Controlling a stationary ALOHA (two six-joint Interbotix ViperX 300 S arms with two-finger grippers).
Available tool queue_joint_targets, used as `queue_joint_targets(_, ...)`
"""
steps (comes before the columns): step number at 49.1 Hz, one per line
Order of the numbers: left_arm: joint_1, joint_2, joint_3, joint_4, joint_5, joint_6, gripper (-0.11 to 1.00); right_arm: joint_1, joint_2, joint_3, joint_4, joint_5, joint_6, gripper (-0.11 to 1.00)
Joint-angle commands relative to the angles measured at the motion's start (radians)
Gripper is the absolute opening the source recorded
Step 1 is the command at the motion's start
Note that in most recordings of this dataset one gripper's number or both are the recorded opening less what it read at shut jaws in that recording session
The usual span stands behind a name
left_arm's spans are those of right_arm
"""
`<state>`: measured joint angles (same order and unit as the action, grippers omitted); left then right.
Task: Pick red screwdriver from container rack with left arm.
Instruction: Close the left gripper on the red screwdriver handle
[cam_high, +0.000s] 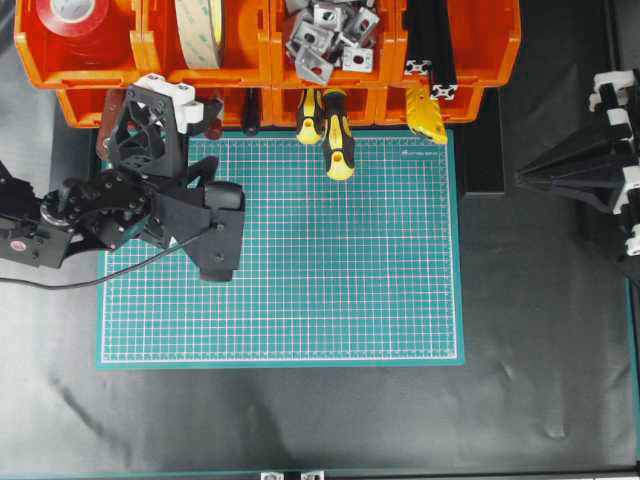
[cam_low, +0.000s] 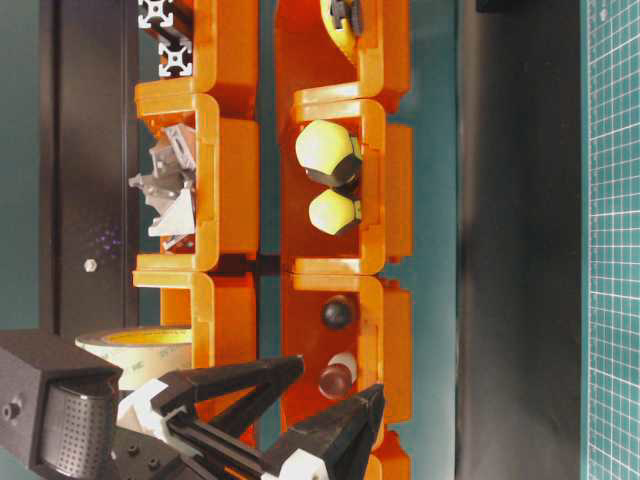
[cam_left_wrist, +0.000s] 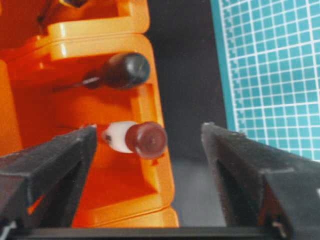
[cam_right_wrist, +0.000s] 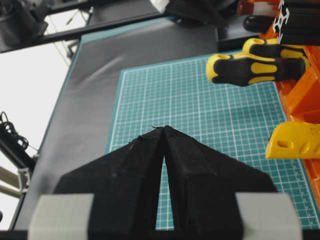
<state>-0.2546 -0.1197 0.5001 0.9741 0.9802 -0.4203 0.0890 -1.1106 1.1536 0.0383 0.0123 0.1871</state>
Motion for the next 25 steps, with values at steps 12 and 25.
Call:
queue_joint_targets(12, 0.011, 0.002, -0.028, 0.002, 0.026, -0.003, 0.61, 0.0, 0.003, -0.011, 0.0, -0.005, -0.003, 0.01)
queue_joint_targets(25, -0.015, 0.005, -0.044, 0.002, 0.038, 0.006, 0.31, 0.0, -0.003, -0.011, 0.0, -0.005, -0.002, 0.01)
